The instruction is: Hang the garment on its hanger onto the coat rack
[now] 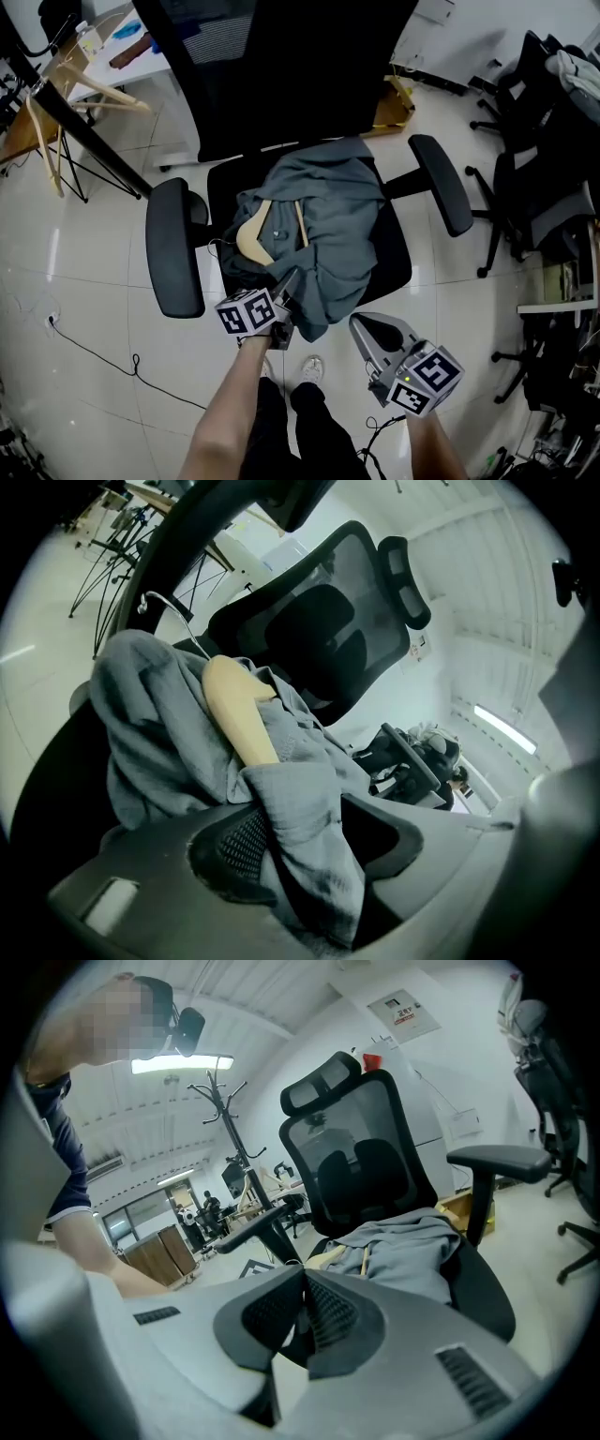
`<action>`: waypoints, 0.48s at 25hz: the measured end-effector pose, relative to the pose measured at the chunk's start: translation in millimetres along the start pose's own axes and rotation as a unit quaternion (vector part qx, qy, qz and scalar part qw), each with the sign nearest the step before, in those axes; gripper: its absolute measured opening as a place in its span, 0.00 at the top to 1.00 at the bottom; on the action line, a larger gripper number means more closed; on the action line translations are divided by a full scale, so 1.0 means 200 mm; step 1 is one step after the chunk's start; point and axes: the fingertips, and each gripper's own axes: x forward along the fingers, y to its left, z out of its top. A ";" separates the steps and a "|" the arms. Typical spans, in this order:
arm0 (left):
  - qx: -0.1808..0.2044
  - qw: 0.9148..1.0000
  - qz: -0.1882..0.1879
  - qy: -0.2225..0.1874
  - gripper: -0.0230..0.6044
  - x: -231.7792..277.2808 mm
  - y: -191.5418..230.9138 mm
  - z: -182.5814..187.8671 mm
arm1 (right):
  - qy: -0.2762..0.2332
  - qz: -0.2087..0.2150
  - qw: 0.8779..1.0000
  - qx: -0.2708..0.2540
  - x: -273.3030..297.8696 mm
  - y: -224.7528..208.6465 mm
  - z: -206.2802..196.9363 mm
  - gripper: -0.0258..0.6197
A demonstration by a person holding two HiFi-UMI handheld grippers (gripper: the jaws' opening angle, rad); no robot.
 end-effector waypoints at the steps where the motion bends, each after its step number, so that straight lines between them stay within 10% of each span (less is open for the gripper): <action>1: -0.006 1.000 0.000 0.004 0.61 0.03 0.01 0.01 | 0.000 -0.002 1.000 0.002 0.00 -0.02 0.00 0.96; 6: -0.035 0.999 0.012 0.031 0.61 0.17 0.04 0.06 | 0.002 -0.006 1.000 0.008 0.01 -0.08 0.00 0.95; 12: -0.032 0.999 0.019 0.023 0.84 0.18 0.03 0.12 | -0.001 -0.008 1.000 0.011 0.03 -0.11 0.03 0.96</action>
